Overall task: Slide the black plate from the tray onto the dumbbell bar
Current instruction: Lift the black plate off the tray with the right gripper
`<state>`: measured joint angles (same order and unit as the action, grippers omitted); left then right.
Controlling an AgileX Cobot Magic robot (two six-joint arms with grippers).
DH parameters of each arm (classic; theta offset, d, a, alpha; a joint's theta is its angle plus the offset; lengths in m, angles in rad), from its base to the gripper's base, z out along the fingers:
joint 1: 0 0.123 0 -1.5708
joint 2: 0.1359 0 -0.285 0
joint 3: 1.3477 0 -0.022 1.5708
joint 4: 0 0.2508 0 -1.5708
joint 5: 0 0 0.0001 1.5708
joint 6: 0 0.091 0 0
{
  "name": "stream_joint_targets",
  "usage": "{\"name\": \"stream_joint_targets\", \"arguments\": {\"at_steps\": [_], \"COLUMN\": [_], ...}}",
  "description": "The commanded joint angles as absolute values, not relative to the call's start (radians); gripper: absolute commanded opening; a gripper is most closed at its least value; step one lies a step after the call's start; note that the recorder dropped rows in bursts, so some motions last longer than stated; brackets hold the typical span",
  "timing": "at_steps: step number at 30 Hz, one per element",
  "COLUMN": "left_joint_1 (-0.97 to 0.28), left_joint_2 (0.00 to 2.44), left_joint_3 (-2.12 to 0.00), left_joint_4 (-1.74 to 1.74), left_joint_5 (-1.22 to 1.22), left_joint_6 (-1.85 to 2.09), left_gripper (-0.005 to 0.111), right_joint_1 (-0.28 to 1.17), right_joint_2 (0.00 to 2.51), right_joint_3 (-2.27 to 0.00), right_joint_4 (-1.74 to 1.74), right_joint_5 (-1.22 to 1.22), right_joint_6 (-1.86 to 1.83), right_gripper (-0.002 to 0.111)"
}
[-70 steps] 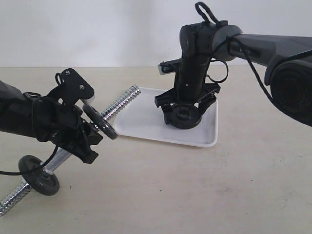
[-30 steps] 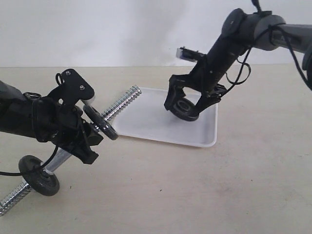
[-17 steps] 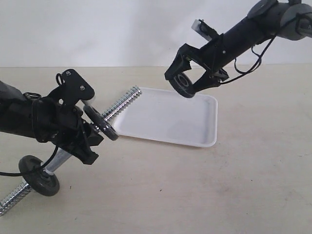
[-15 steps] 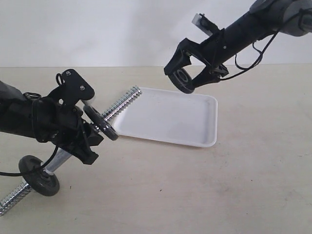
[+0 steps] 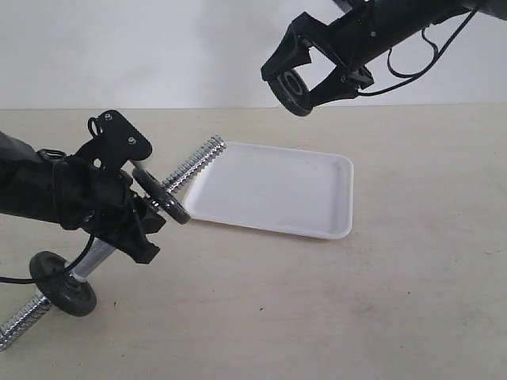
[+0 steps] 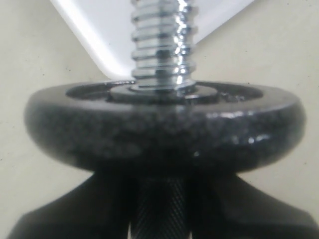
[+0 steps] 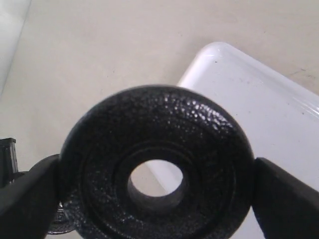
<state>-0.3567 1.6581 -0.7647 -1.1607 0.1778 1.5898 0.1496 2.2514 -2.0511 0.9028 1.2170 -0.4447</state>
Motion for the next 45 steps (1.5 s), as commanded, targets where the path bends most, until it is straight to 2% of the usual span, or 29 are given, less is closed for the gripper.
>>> {"name": "stream_joint_targets", "arguments": {"at_steps": [1,16,24,45], "left_joint_1": [-0.357,-0.357,-0.357,-0.359], "left_joint_2": [1.611,1.611,1.611,1.611], "left_joint_3": [-0.790,-0.762,-0.762,-0.762], "left_joint_4": [-1.186,-1.186,-1.186,-1.186], "left_joint_5": [0.123,0.076,0.077,0.133], "left_joint_6": [1.598,1.613,1.616,1.635], "left_gripper": [0.004,0.004,0.004,0.004], "right_joint_1": [0.187,0.209,0.209,0.209], "right_joint_2": [2.186,1.997,1.941,1.892], "right_joint_3": [-2.012,-1.821,-1.692,-1.675], "right_joint_4": [0.956,0.850,0.937,1.043], "right_joint_5": [1.221,1.221,1.221,1.221], "right_joint_6": [-0.491,-0.560,-0.753,-0.904], "right_gripper": [0.000,0.000,0.000,0.000]}}
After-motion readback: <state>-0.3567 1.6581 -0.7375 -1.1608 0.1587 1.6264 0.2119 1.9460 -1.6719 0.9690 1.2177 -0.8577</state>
